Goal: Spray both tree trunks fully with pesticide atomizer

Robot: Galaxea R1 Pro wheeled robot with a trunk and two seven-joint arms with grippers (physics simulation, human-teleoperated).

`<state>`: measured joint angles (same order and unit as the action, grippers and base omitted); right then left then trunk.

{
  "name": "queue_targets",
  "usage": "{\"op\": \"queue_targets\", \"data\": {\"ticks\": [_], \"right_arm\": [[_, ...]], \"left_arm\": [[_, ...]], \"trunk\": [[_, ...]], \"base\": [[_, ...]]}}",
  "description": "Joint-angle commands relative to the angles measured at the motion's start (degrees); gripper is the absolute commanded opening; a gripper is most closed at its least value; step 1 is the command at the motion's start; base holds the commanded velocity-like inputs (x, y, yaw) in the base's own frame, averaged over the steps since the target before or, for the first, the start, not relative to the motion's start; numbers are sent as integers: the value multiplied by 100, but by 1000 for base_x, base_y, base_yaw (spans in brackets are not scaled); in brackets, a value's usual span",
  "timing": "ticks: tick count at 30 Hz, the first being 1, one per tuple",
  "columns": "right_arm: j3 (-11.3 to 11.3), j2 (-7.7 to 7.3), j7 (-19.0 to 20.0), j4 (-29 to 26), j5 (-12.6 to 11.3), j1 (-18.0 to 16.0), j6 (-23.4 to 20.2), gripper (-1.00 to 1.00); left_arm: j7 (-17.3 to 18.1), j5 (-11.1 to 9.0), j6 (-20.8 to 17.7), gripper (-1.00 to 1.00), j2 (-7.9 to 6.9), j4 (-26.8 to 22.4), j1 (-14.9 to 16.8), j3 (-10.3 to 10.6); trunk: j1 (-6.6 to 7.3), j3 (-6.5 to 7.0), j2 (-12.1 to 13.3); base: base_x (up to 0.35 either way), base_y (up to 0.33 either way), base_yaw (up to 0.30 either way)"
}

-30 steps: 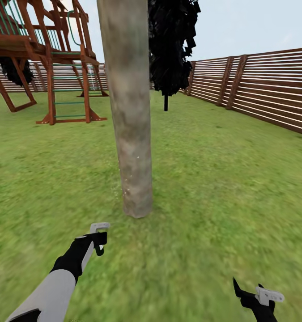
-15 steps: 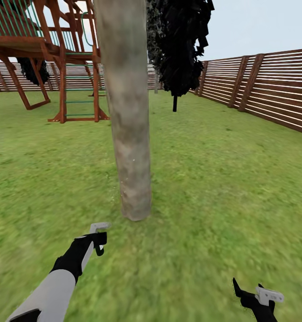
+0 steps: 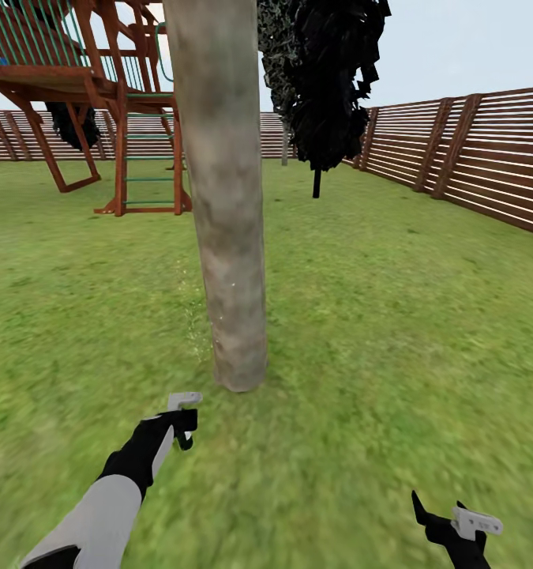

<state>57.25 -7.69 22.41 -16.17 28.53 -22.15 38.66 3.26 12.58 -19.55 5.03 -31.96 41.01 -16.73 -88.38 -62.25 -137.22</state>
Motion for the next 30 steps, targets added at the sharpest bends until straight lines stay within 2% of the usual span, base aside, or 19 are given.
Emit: {"op": "queue_targets", "data": {"ticks": [1,3,5,8,9,12,13,15,16,19,20,22,24,25,27,28,29,30], "right_arm": [[0,-1,0,0,2,0,-1,100],[4,-4,0,0,3,0,-4,100],[1,1,2,0,2,0,-6,100],[5,-9,6,0,3,0,-7,100],[6,-11,6,0,2,0,-7,100],[6,-13,7,0,2,0,-7,100],[6,-13,4,0,2,0,-7,100],[6,-11,0,0,3,0,-7,100],[6,-11,0,0,3,0,-7,100],[6,-10,0,0,3,0,-7,100],[6,-13,0,0,3,0,-7,100],[6,-13,0,0,4,0,-7,100],[6,-11,0,2,4,0,-7,100],[6,-11,0,0,4,0,-7,100],[6,-11,0,0,4,0,-7,100],[6,-9,0,0,4,0,-7,100],[6,-7,0,1,4,0,-7,100],[6,-7,0,1,4,0,-7,100]], "left_arm": [[-25,37,-4,-100,53,-13,36,145],[-46,46,-54,-100,53,-19,74,321],[-52,68,-93,-100,25,-45,83,382],[-74,64,-116,-100,-303,-3,83,364],[-78,65,-163,-100,-358,-1,83,365],[-78,41,-260,-100,-320,-40,86,367],[-75,33,-269,-100,-241,-54,89,370],[-56,34,-276,-100,182,-78,91,390],[-35,30,-281,-100,297,-81,95,461],[-17,15,-285,-100,463,-82,150,861],[-12,3,-286,-100,485,-89,165,1068],[-12,0,-286,-100,435,-124,170,1123],[-11,-4,-301,-100,284,-422,162,1112],[-10,-71,-438,-100,20,-655,157,1103],[-6,-301,-616,-100,-234,-725,165,995],[-3,-449,-663,-100,-277,-742,164,980],[1,-503,-677,-100,-259,-750,163,1008],[71,-544,-694,-100,-90,-757,158,1253]], "trunk": [[0,0,0],[0,0,0],[0,0,0],[0,0,0],[0,0,0],[0,0,0],[0,0,0],[0,0,0],[0,0,0],[0,0,0],[0,0,0],[0,0,0],[0,0,0],[0,0,0],[0,0,0],[0,0,0],[0,0,0],[0,0,0]], "base": [[0,0,0],[0,0,0],[0,0,0],[0,0,-201],[0,0,-284],[0,0,-223],[0,0,-67],[0,0,-18],[0,0,-4],[0,0,-1],[0,0,0],[0,0,0],[0,0,0],[0,0,0],[0,0,0],[0,0,0],[0,0,0],[0,0,0]]}}
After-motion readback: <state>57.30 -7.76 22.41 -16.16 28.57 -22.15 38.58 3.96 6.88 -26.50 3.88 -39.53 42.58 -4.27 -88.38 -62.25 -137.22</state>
